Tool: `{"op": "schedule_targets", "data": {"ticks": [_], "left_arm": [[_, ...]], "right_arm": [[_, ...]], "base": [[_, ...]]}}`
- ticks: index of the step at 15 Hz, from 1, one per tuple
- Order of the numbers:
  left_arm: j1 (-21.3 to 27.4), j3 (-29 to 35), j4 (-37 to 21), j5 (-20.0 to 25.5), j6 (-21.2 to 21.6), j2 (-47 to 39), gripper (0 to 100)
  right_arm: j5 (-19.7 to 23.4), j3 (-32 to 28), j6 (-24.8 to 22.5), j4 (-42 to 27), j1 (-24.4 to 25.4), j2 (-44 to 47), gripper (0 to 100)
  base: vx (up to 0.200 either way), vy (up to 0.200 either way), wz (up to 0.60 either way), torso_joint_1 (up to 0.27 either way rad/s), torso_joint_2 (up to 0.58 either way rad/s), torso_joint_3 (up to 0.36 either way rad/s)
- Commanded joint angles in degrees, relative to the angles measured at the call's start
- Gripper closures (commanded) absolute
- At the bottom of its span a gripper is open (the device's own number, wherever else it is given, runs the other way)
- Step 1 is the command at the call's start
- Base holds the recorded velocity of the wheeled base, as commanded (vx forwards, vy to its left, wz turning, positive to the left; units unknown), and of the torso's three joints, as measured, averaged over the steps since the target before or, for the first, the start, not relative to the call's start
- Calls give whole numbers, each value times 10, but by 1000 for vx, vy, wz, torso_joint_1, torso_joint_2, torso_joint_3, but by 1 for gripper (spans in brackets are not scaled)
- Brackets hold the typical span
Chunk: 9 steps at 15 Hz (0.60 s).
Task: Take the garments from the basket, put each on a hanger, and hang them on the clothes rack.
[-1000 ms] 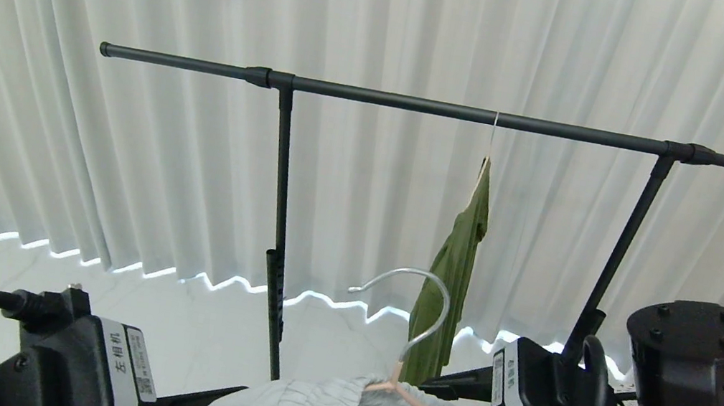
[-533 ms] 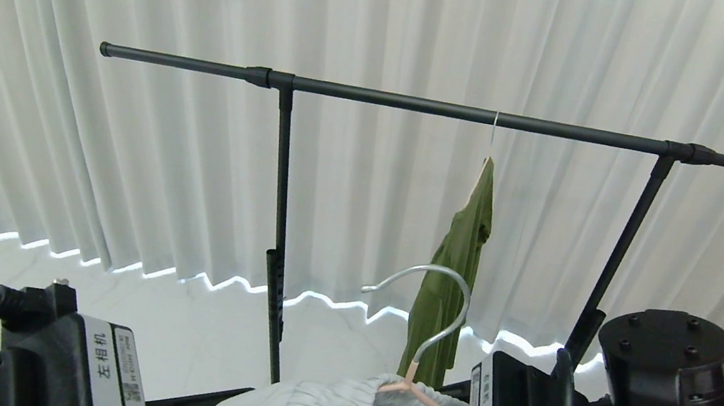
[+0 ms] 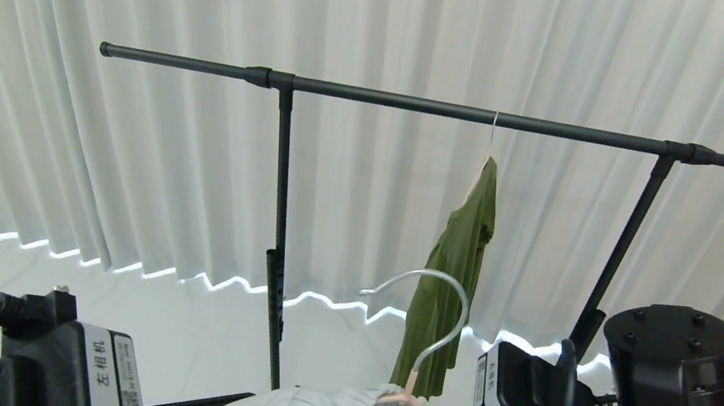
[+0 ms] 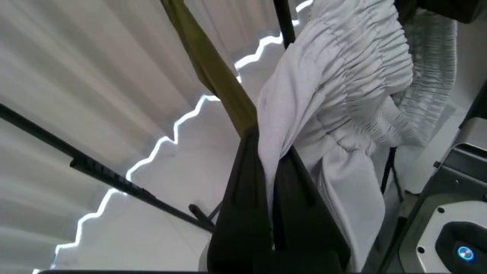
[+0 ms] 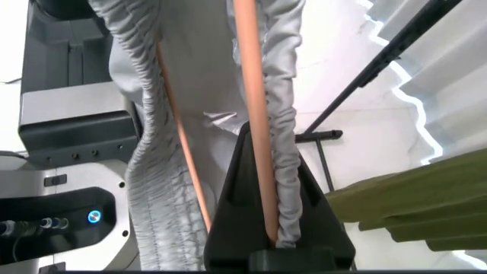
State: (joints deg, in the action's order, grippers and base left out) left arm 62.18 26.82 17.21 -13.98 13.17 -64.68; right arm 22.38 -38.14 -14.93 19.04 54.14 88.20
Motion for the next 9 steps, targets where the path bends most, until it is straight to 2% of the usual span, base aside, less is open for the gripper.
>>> {"op": "schedule_targets", "data": {"ticks": [1, 4, 5, 6, 9], "left_arm": [[-1, -3, -1, -1, 1, 3, 100], [-1, -4, -1, -4, 2, 2, 100], [-1, -4, -1, -5, 1, 2, 0], [-2, -8, -1, -5, 0, 3, 0], [-15, -20, -1, -5, -2, 11, 0]], "right_arm": [[-1, 0, 0, 0, -3, -7, 100], [-1, -2, -4, -1, -3, -20, 100], [-1, -4, -15, -1, -3, -26, 100], [-1, -5, -33, -2, -4, -36, 100], [-2, -13, -39, -28, -9, -69, 100]], "base": [[0, 0, 0, 0, 0, 0], [0, 0, 0, 0, 0, 0], [0, 0, 0, 0, 0, 0], [0, 0, 0, 0, 0, 0], [0, 0, 0, 0, 0, 0]]}}
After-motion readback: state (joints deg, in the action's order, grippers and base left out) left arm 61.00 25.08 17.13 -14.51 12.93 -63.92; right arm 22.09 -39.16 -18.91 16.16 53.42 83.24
